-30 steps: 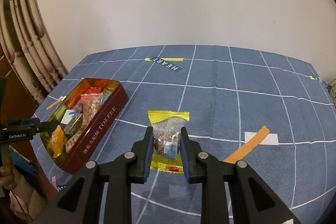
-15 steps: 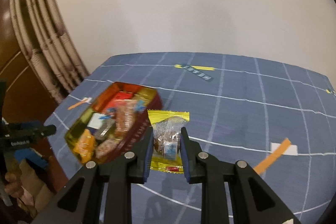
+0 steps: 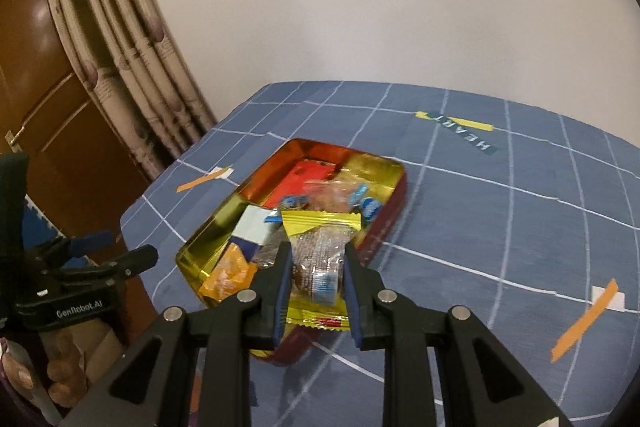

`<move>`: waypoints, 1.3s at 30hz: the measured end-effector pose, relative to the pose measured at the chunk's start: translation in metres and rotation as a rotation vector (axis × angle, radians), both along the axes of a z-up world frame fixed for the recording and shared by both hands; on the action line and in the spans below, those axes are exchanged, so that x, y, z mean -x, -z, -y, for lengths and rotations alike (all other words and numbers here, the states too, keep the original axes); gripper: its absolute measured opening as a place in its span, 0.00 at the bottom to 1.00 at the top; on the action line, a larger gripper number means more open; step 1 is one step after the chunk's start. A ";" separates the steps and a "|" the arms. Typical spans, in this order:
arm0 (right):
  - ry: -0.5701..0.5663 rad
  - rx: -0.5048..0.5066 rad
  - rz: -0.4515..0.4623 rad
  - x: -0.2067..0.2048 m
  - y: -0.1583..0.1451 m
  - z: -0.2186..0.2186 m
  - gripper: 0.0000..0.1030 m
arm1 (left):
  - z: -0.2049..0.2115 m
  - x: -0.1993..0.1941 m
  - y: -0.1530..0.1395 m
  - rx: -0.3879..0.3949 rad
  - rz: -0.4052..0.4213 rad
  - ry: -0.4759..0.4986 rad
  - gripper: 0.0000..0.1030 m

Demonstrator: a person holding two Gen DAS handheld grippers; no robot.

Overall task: Organize snacks
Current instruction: 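Carry the yellow-wrapped candy into the tin and open the right tool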

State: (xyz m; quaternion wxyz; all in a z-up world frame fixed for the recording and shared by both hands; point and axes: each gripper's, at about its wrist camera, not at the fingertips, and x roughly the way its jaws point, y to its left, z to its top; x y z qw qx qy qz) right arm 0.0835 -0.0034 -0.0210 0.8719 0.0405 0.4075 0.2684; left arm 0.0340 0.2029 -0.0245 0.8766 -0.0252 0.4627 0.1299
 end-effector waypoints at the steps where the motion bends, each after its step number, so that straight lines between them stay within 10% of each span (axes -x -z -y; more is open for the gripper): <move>1: -0.004 0.000 -0.002 -0.002 0.001 -0.003 0.23 | -0.001 0.000 0.001 0.002 -0.003 0.000 0.78; 39: -0.034 0.008 -0.116 -0.034 0.038 -0.048 0.23 | -0.009 -0.008 0.016 0.001 -0.061 -0.005 0.82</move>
